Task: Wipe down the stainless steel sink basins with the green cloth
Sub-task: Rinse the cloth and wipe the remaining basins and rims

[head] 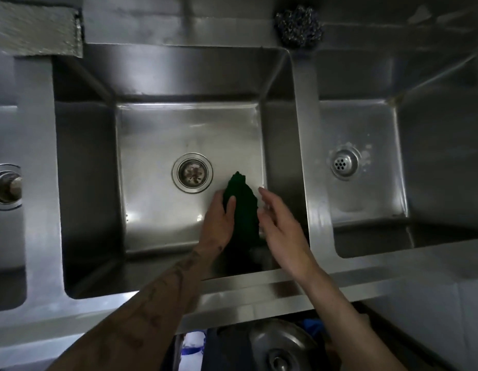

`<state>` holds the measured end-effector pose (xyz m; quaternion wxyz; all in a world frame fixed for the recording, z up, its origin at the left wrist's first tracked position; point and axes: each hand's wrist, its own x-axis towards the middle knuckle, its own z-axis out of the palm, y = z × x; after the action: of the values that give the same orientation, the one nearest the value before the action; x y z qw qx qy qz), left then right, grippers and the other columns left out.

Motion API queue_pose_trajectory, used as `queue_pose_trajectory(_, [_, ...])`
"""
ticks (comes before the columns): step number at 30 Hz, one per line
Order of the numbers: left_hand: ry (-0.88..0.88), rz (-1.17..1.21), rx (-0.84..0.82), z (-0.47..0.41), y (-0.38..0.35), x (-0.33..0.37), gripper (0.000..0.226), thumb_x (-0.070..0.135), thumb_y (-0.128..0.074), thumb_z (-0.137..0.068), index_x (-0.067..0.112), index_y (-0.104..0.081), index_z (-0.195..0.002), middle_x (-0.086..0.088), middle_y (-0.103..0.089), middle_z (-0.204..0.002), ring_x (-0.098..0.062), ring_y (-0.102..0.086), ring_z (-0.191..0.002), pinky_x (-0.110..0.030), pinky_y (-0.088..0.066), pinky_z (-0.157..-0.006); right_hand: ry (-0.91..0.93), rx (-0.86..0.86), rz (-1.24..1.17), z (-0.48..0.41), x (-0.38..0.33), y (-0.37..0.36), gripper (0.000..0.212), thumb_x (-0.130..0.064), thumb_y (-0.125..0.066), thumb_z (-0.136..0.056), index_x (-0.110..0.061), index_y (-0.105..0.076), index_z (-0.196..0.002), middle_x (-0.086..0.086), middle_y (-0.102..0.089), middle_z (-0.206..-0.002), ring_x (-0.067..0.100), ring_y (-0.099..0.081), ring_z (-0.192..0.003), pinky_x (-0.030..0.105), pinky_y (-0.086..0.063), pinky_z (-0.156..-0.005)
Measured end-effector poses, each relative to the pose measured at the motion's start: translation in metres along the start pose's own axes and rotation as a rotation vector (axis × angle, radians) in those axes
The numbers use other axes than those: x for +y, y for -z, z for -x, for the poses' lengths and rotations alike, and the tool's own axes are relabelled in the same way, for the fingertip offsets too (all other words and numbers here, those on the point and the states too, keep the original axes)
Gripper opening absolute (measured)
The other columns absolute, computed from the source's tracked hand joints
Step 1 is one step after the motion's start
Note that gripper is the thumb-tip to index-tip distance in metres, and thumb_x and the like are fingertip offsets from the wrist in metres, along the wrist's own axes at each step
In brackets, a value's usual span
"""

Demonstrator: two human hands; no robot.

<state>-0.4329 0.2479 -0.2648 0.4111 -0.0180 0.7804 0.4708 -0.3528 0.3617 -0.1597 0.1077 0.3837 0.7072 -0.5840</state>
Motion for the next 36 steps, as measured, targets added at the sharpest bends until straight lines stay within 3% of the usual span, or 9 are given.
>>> queue_pose_trajectory(5, [-0.053, -0.267, -0.056, -0.023, -0.045, -0.023, 0.033, 0.029, -0.049, -0.112, 0.005, -0.05, -0.135, -0.025, -0.058, -0.123, -0.041, -0.06, -0.109, -0.051, -0.05, -0.098, 0.337, 0.406, 0.146, 0.02, 0.012, 0.041, 0.035, -0.009, -0.049, -0.109, -0.021, -0.056, -0.141, -0.005, -0.058, -0.133, 0.004, -0.058, -0.124, 0.016, -0.046, -0.103])
queue_pose_trajectory(8, [0.043, -0.226, -0.094, -0.025, -0.079, -0.02, 0.035, 0.027, -0.053, -0.11, 0.002, -0.046, -0.133, -0.027, -0.056, -0.13, -0.042, -0.06, -0.114, -0.049, -0.051, -0.1, 0.381, 0.57, 0.303, 0.015, 0.032, 0.061, 0.036, -0.014, -0.051, -0.108, -0.017, -0.051, -0.144, -0.003, -0.048, -0.138, 0.011, -0.051, -0.128, 0.028, -0.045, -0.109])
queue_pose_trajectory(13, [0.18, -0.076, -0.165, -0.014, -0.116, 0.01, 0.019, 0.024, -0.047, -0.113, 0.012, -0.033, -0.117, -0.012, -0.052, -0.117, -0.027, -0.055, -0.106, -0.029, -0.04, -0.086, 0.287, 0.523, 0.454, -0.003, 0.054, 0.071, 0.047, -0.026, -0.043, -0.111, -0.016, -0.038, -0.156, 0.004, -0.044, -0.149, 0.021, -0.046, -0.136, 0.051, -0.043, -0.114])
queue_pose_trajectory(17, [0.269, 0.214, -0.169, -0.006, -0.106, 0.025, 0.032, 0.047, -0.045, -0.112, 0.019, -0.035, -0.124, -0.011, -0.061, -0.114, -0.03, -0.064, -0.103, -0.046, -0.057, -0.098, 0.267, 0.479, 0.512, -0.012, 0.047, 0.073, 0.051, -0.03, -0.037, -0.11, -0.014, -0.034, -0.159, 0.007, -0.046, -0.151, 0.022, -0.048, -0.133, 0.046, -0.042, -0.114])
queue_pose_trajectory(20, [0.441, 0.453, -0.071, -0.012, -0.116, 0.025, 0.054, 0.069, -0.035, -0.104, 0.021, -0.038, -0.128, -0.013, -0.061, -0.126, -0.033, -0.063, -0.115, -0.053, -0.053, -0.107, 0.255, 0.452, 0.512, -0.015, 0.044, 0.073, 0.053, -0.03, -0.038, -0.111, -0.015, -0.03, -0.161, 0.007, -0.048, -0.15, 0.022, -0.05, -0.13, 0.046, -0.044, -0.111])
queue_pose_trajectory(23, [0.512, 0.417, 0.1, -0.025, -0.135, 0.019, 0.039, 0.055, -0.03, -0.111, 0.019, -0.038, -0.122, -0.014, -0.055, -0.138, -0.034, -0.057, -0.123, -0.053, -0.045, -0.115, 0.255, 0.446, 0.487, -0.016, 0.045, 0.073, 0.056, -0.034, -0.035, -0.109, -0.017, -0.026, -0.162, 0.007, -0.05, -0.148, 0.023, -0.054, -0.126, 0.052, -0.048, -0.106])
queue_pose_trajectory(28, [0.459, 0.255, 0.143, -0.033, -0.144, 0.017, 0.034, 0.041, -0.032, -0.114, 0.012, -0.04, -0.129, -0.021, -0.053, -0.143, -0.038, -0.055, -0.127, -0.05, -0.044, -0.114, 0.271, 0.456, 0.49, -0.018, 0.048, 0.072, 0.056, -0.036, -0.034, -0.109, -0.019, -0.026, -0.162, 0.006, -0.051, -0.143, 0.023, -0.056, -0.119, 0.053, -0.052, -0.099])
queue_pose_trajectory(32, [0.298, 0.323, 0.061, -0.007, -0.13, 0.038, 0.018, 0.049, -0.037, -0.108, 0.032, -0.042, -0.109, -0.012, -0.061, -0.119, -0.039, -0.062, -0.115, -0.054, -0.052, -0.103, 0.265, 0.463, 0.481, -0.017, 0.048, 0.072, 0.055, -0.036, -0.035, -0.109, -0.02, -0.026, -0.161, 0.004, -0.051, -0.141, 0.022, -0.057, -0.118, 0.052, -0.054, -0.096])
queue_pose_trajectory(36, [0.03, 0.401, 0.092, 0.022, -0.122, 0.069, 0.011, 0.054, -0.041, -0.107, 0.046, -0.046, -0.101, -0.012, -0.062, -0.122, -0.028, -0.061, -0.111, -0.045, -0.051, -0.096, 0.251, 0.461, 0.479, -0.017, 0.046, 0.072, 0.056, -0.039, -0.032, -0.109, -0.021, -0.026, -0.161, 0.003, -0.05, -0.145, 0.021, -0.057, -0.122, 0.051, -0.054, -0.097])
